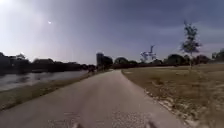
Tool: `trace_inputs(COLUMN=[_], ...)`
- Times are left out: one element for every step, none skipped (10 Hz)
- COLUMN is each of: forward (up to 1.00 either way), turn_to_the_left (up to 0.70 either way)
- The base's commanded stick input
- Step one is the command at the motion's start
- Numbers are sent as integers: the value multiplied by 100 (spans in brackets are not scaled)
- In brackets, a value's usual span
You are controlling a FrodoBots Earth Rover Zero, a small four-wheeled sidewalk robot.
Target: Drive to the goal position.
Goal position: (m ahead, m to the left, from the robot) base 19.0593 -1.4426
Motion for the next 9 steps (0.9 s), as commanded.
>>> trace_inputs(forward=[100,100,100,100,100,100,100,100,100], turn_to_the_left=[0,-3,-14,-19,-21,-23,-25,0,0])
